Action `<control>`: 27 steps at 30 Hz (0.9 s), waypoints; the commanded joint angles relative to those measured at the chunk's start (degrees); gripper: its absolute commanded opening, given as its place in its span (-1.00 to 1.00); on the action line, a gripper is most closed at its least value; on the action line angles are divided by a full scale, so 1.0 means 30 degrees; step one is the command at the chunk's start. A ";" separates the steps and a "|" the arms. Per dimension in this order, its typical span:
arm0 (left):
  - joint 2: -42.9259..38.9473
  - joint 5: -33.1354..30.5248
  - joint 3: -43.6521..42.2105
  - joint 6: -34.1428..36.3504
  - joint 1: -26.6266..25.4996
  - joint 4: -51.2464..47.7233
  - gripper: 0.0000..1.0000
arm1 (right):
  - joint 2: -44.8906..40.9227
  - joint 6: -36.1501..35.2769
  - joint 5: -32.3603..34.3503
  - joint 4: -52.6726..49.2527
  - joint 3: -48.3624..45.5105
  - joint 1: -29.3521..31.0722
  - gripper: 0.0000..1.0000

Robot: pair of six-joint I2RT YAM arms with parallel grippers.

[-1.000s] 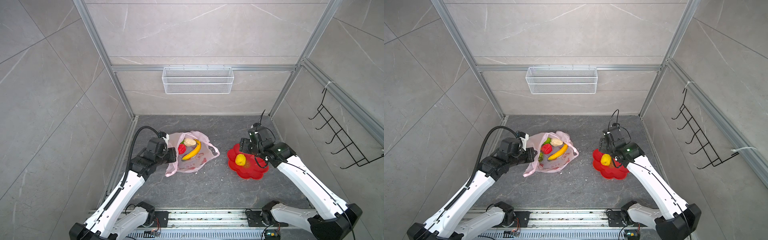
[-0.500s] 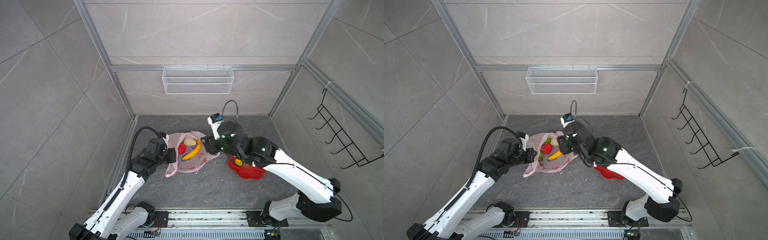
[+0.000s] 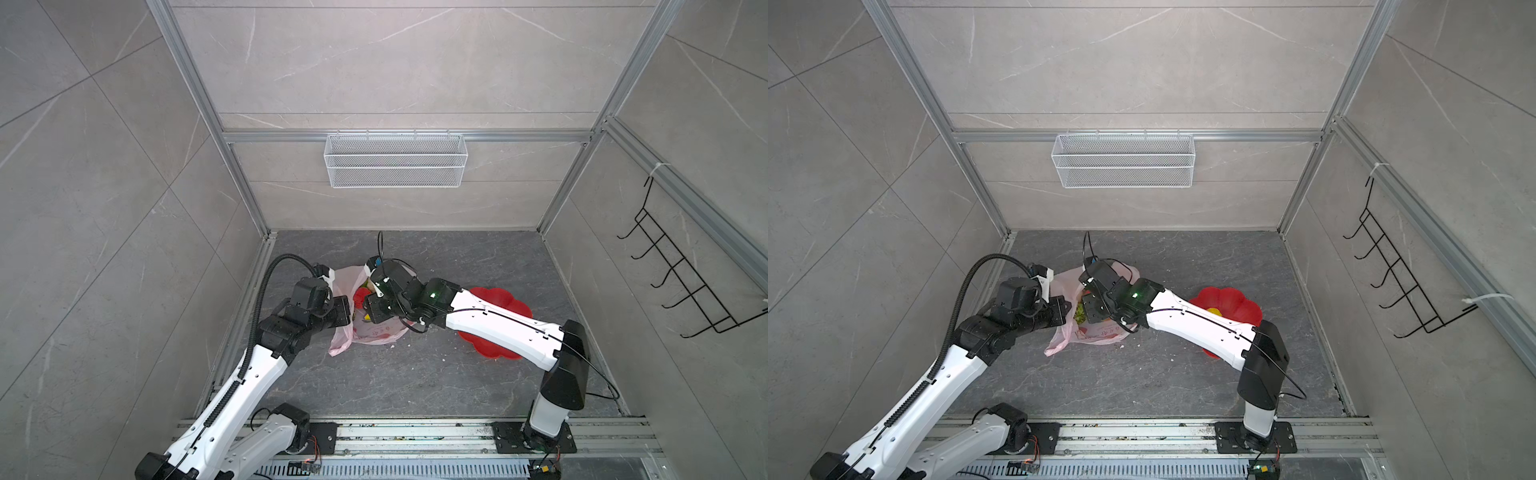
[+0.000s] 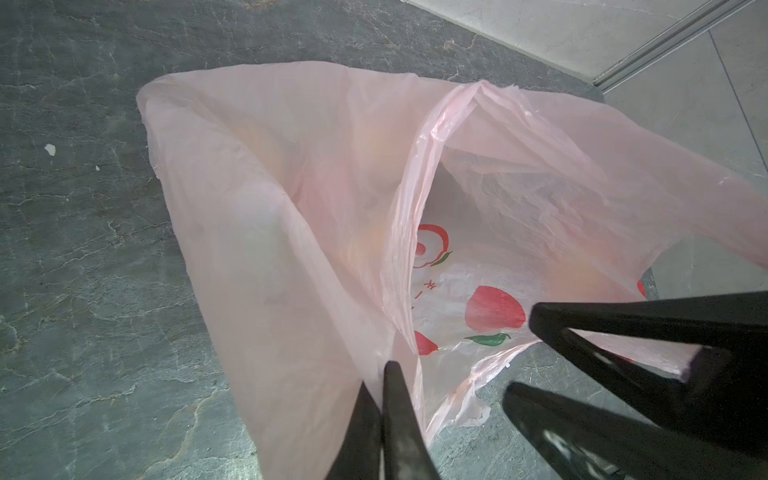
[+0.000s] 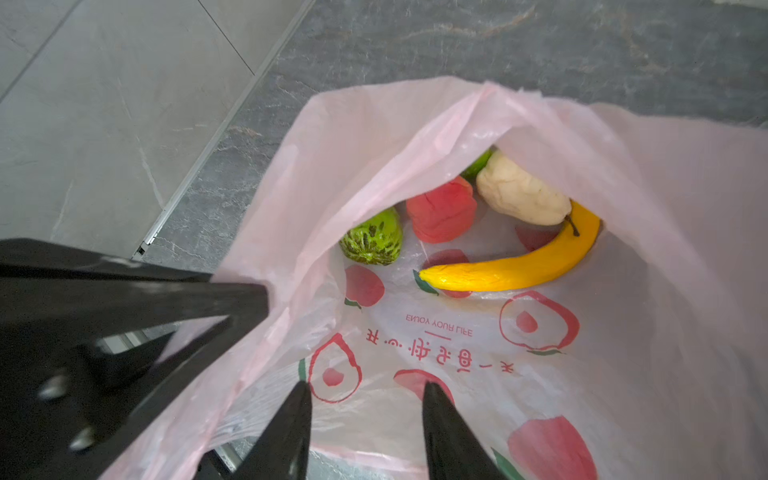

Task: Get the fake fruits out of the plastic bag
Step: 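Move the right gripper back into the bag toward the red apple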

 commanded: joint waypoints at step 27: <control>-0.0258 -0.1664 0.0442 -0.1004 -0.0085 0.0025 -1.00 | 0.4468 0.0345 -0.2513 0.2234 -0.1259 -0.1312 -0.19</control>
